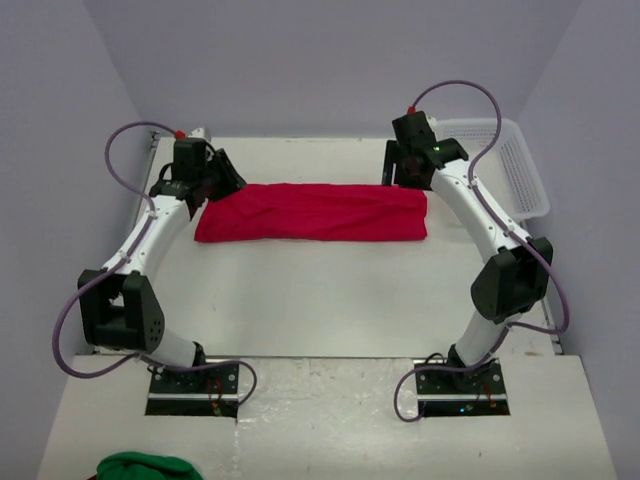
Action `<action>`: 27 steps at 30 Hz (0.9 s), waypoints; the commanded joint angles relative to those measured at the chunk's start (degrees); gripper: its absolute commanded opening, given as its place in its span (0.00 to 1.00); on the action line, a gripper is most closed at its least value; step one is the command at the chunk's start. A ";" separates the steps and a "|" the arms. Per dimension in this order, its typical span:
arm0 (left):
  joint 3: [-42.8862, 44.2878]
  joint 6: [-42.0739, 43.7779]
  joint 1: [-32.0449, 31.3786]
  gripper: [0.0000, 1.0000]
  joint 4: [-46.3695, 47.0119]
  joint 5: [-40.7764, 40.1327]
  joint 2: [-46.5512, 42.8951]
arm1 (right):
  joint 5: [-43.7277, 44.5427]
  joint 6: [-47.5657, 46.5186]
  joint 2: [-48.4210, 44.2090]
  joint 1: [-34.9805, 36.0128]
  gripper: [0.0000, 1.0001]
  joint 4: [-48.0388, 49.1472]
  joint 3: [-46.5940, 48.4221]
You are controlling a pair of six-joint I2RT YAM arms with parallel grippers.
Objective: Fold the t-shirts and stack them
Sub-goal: Fold the other side of the tshirt into a rectangle
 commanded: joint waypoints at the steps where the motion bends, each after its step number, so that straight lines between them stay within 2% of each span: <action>1: -3.89 -4.61 0.83 0.45 4.96 10.61 1.12 | -1.60 1.10 -4.34 1.85 0.77 2.99 -3.01; 2: -4.96 -5.49 1.10 0.51 6.38 12.04 1.47 | -1.34 1.19 -4.96 1.94 0.77 2.99 -4.06; 5: -8.56 -8.57 2.50 0.52 9.81 15.48 2.26 | -1.16 1.10 -6.72 1.94 0.77 3.25 -6.08; 8: -9.01 -7.88 2.86 0.53 8.42 14.61 4.10 | -1.24 1.10 -7.95 1.94 0.77 4.13 -7.49; 14: -8.40 -5.50 3.21 0.52 7.27 9.95 8.32 | -1.68 1.28 -7.95 1.94 0.77 4.31 -7.33; 27: -5.93 -5.32 6.02 0.45 7.88 11.17 14.39 | -0.63 0.93 -7.69 1.94 0.77 4.40 -7.15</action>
